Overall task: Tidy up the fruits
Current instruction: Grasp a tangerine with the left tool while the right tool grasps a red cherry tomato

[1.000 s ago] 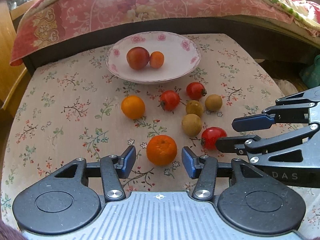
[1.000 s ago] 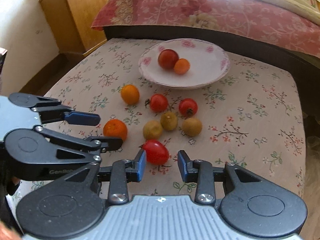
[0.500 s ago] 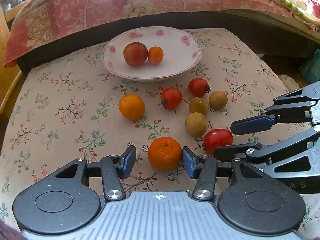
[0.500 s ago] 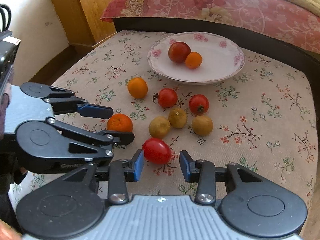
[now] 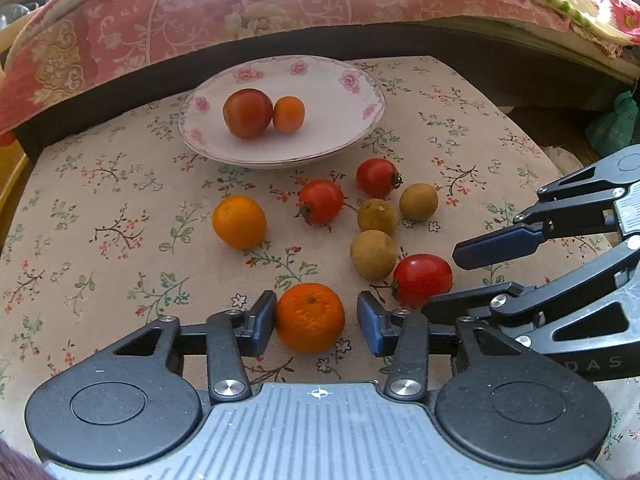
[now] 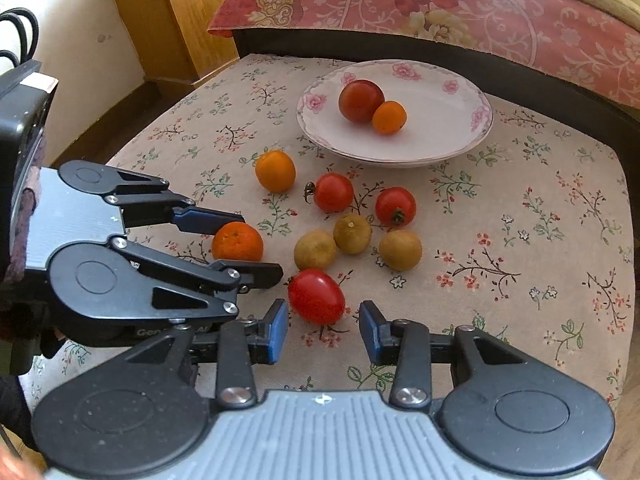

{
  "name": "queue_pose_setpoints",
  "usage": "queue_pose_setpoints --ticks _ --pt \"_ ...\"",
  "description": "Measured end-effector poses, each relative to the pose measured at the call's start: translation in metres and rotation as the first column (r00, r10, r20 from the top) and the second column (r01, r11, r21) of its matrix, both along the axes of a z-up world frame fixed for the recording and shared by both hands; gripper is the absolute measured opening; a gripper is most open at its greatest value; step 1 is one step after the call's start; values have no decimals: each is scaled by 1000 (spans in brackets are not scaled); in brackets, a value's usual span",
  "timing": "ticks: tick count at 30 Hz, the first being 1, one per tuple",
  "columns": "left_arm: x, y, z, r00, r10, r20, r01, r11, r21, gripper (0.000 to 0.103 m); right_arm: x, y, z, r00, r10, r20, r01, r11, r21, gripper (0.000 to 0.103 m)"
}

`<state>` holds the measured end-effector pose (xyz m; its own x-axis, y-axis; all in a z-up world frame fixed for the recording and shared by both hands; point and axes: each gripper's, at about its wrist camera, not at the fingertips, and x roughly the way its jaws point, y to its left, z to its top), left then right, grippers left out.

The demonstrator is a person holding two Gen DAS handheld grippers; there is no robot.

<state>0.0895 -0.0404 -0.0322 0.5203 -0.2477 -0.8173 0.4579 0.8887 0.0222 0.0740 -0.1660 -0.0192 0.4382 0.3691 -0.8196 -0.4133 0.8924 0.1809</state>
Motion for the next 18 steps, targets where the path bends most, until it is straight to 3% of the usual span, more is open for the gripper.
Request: queue_pose_setpoints --ticks 1,7,18 --pt "-1 0 1 1000 -2 -1 2 1000 2 45 0 0 0 1000 1 -2 -1 1000 -1 42" --pt "-4 4 3 1000 -2 -7 2 1000 9 44 3 3 -2 1000 10 -6 -10 1000 -4 42" --pt "-8 14 5 1000 -3 -6 3 1000 13 51 10 12 -7 1000 17 0 -17 1000 -18 42"
